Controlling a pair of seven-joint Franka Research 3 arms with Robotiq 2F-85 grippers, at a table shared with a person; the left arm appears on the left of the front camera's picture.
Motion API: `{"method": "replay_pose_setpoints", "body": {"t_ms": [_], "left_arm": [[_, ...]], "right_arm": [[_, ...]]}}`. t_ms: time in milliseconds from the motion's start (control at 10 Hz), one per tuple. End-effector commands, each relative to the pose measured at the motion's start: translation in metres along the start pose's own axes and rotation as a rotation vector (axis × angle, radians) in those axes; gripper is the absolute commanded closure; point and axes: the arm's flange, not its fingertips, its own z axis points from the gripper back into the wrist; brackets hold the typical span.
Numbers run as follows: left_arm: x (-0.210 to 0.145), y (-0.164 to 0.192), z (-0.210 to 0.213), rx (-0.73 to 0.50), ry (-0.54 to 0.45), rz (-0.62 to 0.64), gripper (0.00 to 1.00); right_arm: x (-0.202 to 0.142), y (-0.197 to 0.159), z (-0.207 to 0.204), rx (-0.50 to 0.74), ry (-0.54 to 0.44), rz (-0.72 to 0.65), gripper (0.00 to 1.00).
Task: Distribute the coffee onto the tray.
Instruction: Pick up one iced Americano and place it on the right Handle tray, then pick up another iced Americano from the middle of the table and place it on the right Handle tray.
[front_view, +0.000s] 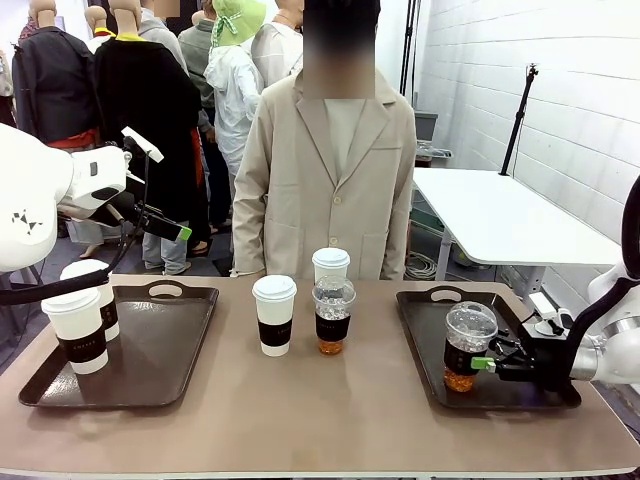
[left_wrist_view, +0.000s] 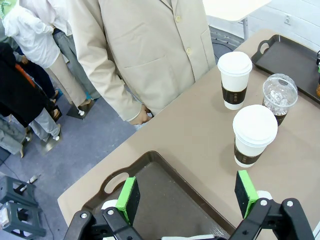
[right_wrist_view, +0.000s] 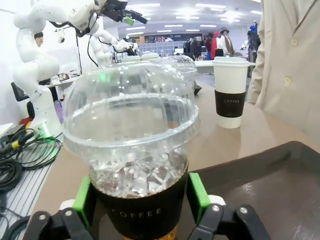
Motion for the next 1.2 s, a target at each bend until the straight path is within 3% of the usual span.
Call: {"method": "replay_pose_setpoints", "body": {"t_ms": [0, 1100], "left_arm": [[0.000, 0.000, 0.001, 0.003, 0.009, 0.000, 0.00], [0.000, 0.000, 0.001, 0.003, 0.009, 0.000, 0.00]], "right_arm": [[0.003, 0.004, 0.006, 0.010, 0.023, -0.034, 0.00], [0.019, 0.030, 0.076, -0.156, 0.041, -0.013, 0.00]]}}
